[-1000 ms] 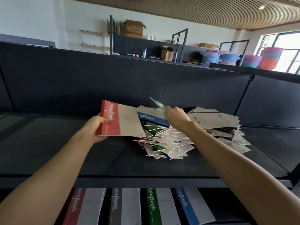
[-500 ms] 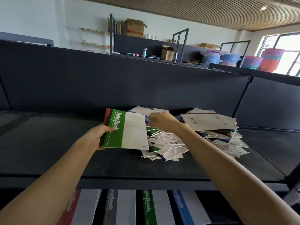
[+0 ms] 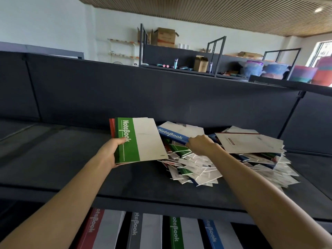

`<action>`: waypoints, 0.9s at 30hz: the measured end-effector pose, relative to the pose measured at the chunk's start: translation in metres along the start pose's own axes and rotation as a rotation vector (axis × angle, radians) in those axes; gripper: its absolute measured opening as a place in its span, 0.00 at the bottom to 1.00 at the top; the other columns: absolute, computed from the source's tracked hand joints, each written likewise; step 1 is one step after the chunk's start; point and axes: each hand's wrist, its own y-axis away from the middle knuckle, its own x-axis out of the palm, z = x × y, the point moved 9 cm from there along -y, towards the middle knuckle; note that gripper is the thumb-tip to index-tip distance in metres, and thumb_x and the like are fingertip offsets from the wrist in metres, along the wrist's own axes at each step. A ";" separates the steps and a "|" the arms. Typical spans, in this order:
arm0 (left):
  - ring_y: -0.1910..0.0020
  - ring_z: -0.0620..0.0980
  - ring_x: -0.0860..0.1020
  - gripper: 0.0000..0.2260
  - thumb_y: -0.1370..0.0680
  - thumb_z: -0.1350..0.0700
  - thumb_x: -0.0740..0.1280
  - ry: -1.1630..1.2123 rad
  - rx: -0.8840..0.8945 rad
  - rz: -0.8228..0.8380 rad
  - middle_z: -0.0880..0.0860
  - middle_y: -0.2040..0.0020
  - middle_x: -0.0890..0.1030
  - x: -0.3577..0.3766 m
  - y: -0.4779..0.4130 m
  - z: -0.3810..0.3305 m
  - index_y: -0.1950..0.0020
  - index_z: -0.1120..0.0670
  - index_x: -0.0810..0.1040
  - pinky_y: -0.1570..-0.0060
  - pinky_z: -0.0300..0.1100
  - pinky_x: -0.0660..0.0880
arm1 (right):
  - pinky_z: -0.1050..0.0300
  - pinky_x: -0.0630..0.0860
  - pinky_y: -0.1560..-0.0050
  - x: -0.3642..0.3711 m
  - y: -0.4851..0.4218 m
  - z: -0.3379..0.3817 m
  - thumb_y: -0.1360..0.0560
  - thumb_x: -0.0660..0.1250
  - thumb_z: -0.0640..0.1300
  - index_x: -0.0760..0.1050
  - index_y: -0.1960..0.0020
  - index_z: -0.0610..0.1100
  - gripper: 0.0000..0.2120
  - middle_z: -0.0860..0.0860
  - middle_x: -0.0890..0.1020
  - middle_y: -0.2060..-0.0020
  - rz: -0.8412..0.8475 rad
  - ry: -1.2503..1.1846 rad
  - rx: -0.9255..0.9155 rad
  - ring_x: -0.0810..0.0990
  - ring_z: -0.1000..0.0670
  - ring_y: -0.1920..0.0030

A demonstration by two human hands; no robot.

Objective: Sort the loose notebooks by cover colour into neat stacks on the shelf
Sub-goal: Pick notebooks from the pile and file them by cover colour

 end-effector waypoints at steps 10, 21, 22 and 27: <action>0.54 0.56 0.77 0.10 0.23 0.59 0.66 0.025 -0.048 0.035 0.56 0.57 0.78 0.014 0.008 0.012 0.43 0.59 0.72 0.55 0.51 0.73 | 0.54 0.74 0.53 -0.009 -0.011 -0.007 0.19 0.52 0.55 0.71 0.36 0.42 0.21 0.45 0.79 0.47 0.050 -0.092 0.163 0.78 0.45 0.48; 0.51 0.57 0.76 0.11 0.21 0.60 0.63 0.099 -0.042 0.069 0.58 0.53 0.78 0.007 0.018 0.017 0.40 0.59 0.69 0.58 0.52 0.73 | 0.51 0.74 0.50 -0.018 -0.009 0.011 0.20 0.53 0.35 0.53 0.27 0.35 0.23 0.39 0.77 0.42 -0.040 -0.053 0.116 0.78 0.40 0.43; 0.51 0.57 0.76 0.12 0.21 0.60 0.62 0.111 -0.034 0.071 0.58 0.50 0.78 0.004 0.018 0.017 0.38 0.60 0.69 0.57 0.52 0.73 | 0.51 0.75 0.50 -0.022 -0.005 0.006 0.21 0.54 0.34 0.56 0.28 0.34 0.21 0.40 0.78 0.42 -0.061 -0.065 0.143 0.78 0.40 0.44; 0.43 0.59 0.76 0.17 0.20 0.62 0.61 0.167 0.005 0.052 0.60 0.38 0.76 0.010 0.018 0.015 0.31 0.58 0.67 0.55 0.53 0.72 | 0.52 0.76 0.48 -0.076 0.011 0.030 0.22 0.56 0.33 0.67 0.31 0.38 0.19 0.45 0.78 0.41 -0.123 -0.178 0.169 0.78 0.43 0.42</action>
